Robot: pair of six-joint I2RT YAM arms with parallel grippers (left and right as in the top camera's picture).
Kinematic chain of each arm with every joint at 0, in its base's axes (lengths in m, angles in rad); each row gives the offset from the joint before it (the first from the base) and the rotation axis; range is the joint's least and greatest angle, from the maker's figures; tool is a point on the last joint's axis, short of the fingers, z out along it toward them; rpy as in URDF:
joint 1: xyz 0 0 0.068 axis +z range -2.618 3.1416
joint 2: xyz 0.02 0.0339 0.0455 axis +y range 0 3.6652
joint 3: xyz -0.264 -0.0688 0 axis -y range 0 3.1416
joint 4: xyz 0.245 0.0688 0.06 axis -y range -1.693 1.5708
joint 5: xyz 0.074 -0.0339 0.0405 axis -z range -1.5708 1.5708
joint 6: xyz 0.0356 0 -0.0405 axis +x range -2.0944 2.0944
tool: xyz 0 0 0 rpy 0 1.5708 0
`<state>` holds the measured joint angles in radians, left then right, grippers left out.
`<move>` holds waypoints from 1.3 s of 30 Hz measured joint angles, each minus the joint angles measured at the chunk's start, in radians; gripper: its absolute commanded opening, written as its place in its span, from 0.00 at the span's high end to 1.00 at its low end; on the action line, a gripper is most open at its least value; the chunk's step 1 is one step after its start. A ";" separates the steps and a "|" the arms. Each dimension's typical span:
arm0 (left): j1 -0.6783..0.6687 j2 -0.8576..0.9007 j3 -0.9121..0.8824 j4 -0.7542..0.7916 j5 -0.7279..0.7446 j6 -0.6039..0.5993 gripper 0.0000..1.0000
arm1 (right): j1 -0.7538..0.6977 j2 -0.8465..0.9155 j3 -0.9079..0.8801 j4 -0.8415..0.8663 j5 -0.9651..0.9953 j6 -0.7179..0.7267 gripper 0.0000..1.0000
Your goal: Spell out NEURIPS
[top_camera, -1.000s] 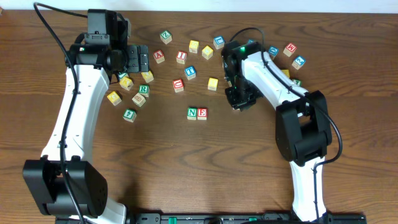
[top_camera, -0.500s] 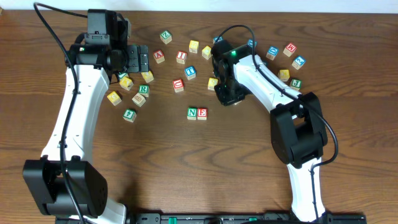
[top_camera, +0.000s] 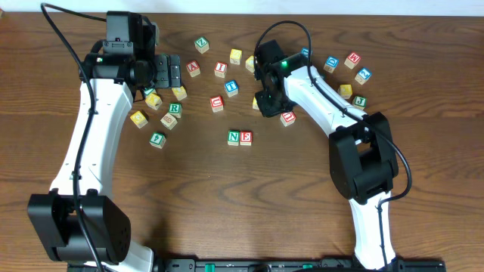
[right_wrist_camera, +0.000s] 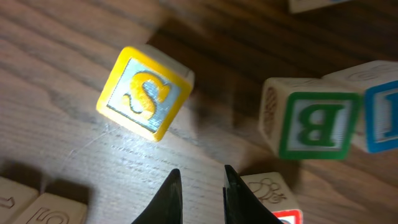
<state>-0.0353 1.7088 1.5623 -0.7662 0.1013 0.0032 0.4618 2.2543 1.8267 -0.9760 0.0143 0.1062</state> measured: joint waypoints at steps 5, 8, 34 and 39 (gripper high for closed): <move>0.000 0.000 0.000 0.000 0.000 0.000 0.02 | -0.015 0.000 0.003 -0.001 0.037 0.003 0.87; 0.000 0.000 0.000 0.000 0.000 0.000 0.02 | -0.032 0.000 0.003 -0.002 0.053 0.006 0.89; 0.000 0.000 0.000 0.000 0.000 0.000 0.02 | -0.078 0.000 0.003 -0.214 0.072 0.016 0.91; 0.000 0.000 0.000 0.000 0.000 0.000 0.02 | -0.078 0.000 0.003 -0.285 0.067 0.020 0.91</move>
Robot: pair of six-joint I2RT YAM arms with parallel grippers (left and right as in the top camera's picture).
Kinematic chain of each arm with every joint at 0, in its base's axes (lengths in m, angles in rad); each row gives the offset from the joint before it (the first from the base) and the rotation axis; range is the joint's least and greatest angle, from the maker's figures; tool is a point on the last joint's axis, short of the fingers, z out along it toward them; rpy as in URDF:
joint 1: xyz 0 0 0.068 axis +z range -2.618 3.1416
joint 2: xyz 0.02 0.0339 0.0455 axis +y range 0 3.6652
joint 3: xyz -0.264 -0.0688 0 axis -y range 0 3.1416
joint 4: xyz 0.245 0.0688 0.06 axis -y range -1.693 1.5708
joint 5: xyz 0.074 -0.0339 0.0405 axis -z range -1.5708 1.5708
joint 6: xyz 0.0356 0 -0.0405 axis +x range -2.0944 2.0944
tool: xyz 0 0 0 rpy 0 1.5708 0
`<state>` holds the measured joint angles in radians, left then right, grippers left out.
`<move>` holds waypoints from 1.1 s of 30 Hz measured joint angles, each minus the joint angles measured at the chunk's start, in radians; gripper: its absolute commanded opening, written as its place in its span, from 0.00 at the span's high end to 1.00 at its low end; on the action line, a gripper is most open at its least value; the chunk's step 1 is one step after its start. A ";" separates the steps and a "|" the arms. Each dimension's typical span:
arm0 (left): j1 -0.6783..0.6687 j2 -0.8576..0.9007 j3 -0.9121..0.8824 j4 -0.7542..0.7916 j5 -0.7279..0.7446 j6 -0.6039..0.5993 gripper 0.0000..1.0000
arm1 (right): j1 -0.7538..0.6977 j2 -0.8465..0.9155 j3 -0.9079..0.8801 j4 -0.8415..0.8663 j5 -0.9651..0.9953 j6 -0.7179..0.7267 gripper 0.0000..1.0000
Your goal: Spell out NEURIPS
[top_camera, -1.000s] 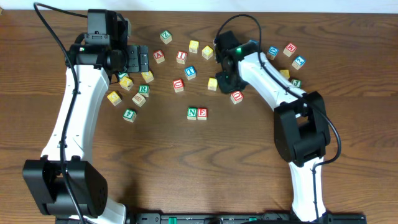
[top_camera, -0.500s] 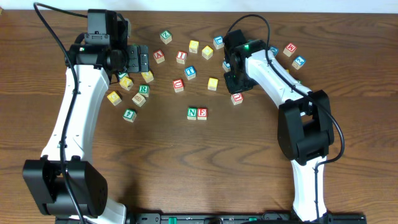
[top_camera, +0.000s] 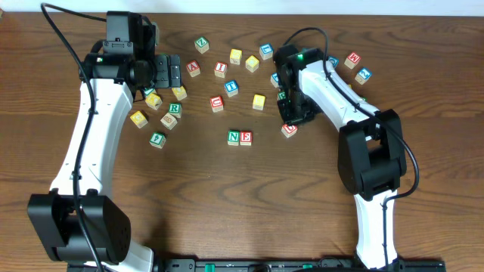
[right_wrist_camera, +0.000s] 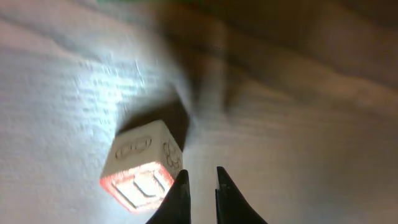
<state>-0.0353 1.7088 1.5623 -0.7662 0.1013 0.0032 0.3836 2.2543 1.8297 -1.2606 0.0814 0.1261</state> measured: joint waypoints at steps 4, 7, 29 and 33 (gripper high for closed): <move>0.000 0.000 0.000 0.000 0.000 0.000 0.02 | 0.003 0.000 0.000 -0.022 -0.016 0.000 0.91; 0.000 0.000 0.000 0.000 0.000 0.000 0.02 | 0.005 0.000 0.000 -0.029 -0.031 0.000 0.91; 0.000 0.000 0.000 0.000 0.000 0.000 0.02 | 0.007 -0.164 0.013 0.021 -0.085 0.046 0.62; 0.000 0.000 0.000 0.000 0.000 0.000 0.02 | 0.008 -0.177 0.005 0.034 -0.088 0.048 0.61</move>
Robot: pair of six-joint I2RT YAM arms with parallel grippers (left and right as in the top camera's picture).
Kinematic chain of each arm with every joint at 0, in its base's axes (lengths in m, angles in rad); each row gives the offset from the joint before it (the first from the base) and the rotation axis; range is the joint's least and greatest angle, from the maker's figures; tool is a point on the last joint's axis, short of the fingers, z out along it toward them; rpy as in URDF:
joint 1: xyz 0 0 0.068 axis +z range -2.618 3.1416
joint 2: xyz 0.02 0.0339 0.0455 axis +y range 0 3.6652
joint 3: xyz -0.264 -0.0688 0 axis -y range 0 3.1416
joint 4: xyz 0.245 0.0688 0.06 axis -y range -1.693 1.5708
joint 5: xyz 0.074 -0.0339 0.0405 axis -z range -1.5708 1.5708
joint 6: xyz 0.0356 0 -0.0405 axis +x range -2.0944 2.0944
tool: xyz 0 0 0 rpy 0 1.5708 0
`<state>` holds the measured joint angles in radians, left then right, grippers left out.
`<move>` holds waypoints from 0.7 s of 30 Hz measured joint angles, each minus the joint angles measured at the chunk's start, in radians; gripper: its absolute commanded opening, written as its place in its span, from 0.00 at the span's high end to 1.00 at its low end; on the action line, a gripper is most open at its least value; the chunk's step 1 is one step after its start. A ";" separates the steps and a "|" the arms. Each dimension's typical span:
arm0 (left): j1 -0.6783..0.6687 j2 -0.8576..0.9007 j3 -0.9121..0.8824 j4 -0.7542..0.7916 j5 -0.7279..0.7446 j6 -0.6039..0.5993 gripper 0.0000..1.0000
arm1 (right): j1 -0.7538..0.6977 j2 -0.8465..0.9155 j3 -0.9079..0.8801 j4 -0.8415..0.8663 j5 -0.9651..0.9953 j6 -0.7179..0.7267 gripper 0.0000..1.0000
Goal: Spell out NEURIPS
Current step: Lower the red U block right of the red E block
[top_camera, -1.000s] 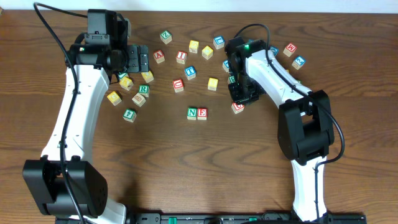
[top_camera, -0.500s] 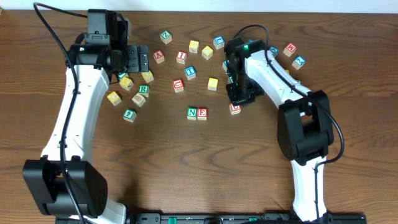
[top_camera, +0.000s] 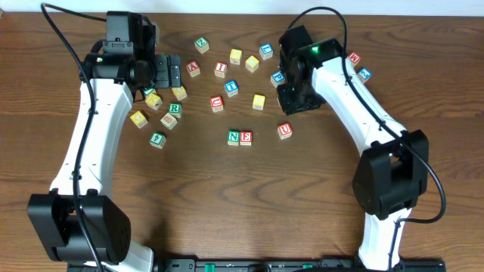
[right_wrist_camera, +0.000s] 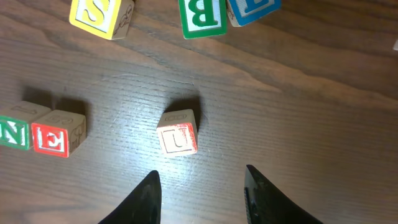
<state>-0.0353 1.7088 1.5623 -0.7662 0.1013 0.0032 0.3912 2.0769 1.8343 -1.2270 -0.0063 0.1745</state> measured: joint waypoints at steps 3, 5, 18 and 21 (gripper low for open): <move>0.000 0.000 0.000 0.000 0.000 0.000 0.02 | 0.008 0.000 -0.035 0.034 -0.004 -0.010 0.57; 0.000 0.000 0.000 0.000 0.000 0.000 0.02 | 0.020 0.000 -0.063 0.066 -0.006 -0.021 0.55; 0.000 0.000 0.000 0.000 0.000 0.000 0.02 | 0.055 0.001 -0.245 0.248 -0.021 -0.030 0.52; 0.000 0.000 0.000 0.000 0.000 0.000 0.02 | 0.055 0.001 -0.280 0.280 -0.021 -0.030 0.55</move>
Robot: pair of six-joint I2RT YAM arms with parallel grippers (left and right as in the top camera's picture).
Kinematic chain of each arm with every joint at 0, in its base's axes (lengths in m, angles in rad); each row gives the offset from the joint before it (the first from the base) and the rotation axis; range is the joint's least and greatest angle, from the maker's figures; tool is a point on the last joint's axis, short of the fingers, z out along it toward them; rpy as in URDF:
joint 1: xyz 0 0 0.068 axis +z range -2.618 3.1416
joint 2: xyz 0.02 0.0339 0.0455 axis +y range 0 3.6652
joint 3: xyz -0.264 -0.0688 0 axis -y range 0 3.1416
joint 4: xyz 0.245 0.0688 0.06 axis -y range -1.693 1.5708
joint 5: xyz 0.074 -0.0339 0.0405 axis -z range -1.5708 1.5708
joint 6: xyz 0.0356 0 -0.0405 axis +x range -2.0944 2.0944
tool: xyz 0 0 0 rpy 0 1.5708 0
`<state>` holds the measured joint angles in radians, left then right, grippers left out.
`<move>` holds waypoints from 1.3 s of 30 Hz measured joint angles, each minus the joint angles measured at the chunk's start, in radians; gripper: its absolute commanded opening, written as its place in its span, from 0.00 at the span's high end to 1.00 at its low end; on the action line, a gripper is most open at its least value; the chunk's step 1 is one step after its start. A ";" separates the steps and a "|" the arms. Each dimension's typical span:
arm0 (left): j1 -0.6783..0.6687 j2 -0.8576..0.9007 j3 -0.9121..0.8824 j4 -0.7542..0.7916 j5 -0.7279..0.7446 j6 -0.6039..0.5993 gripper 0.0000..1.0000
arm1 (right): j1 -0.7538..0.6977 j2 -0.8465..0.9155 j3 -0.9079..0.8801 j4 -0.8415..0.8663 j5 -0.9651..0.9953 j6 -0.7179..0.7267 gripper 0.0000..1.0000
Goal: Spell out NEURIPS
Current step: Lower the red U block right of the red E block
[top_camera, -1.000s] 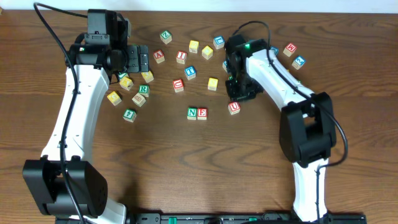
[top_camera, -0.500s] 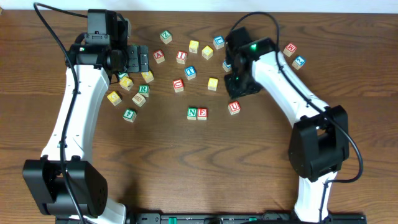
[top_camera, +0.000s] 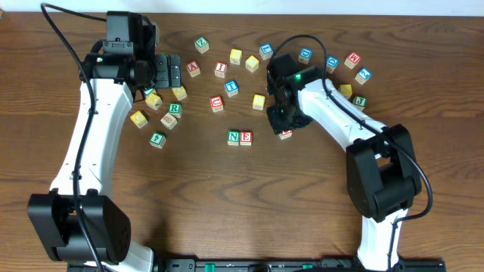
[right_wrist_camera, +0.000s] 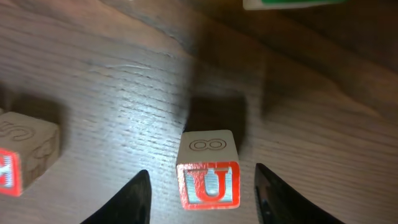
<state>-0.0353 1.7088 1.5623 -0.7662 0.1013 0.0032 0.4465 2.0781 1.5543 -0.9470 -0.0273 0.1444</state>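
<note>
The green N block (top_camera: 234, 137) and red E block (top_camera: 246, 137) stand side by side in the middle of the table. To their right, a small gap away, sits the red U block (top_camera: 285, 134). My right gripper (top_camera: 286, 121) is low over it. In the right wrist view that gripper (right_wrist_camera: 201, 177) is open, its fingers (right_wrist_camera: 134, 199) on either side of the U block (right_wrist_camera: 208, 177) without touching it. The E block (right_wrist_camera: 18, 165) shows at the left edge. At the back left, my left gripper (top_camera: 168, 72) hovers open over a cluster of blocks.
Loose letter blocks lie across the back of the table: a yellow S (top_camera: 259, 101), a blue I (top_camera: 232, 88), a green R (top_camera: 175, 109), a second red U (top_camera: 217, 103), several more at the far right (top_camera: 353, 59). A green block (right_wrist_camera: 292, 3) lies just beyond the U.
My right gripper, open and well above the U block before, is now down at the table with a finger on each side of the block. The U block and left arm have not moved.
At first my right gripper was shut near the yellow S, with the U block farther back. Then it was shut right beside the U block, which lay nearer the front. Later it was open, high above the block. Now it straddles the block.
</note>
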 measured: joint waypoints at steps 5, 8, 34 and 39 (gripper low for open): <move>0.000 0.000 0.000 0.000 0.000 0.000 0.02 | 0.000 0.004 -0.027 0.031 0.000 0.003 0.62; 0.000 0.000 0.000 0.000 0.000 0.000 0.02 | 0.000 0.004 -0.032 0.036 0.000 0.006 0.68; 0.000 0.000 0.000 0.000 0.000 0.000 0.02 | 0.085 0.004 -0.033 0.055 -0.020 0.290 0.77; 0.000 0.000 0.000 0.000 0.000 0.000 0.02 | 0.093 0.004 -0.034 0.060 -0.026 0.336 0.75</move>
<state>-0.0353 1.7088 1.5623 -0.7662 0.1013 0.0032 0.5400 2.0823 1.5208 -0.8867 -0.0532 0.4808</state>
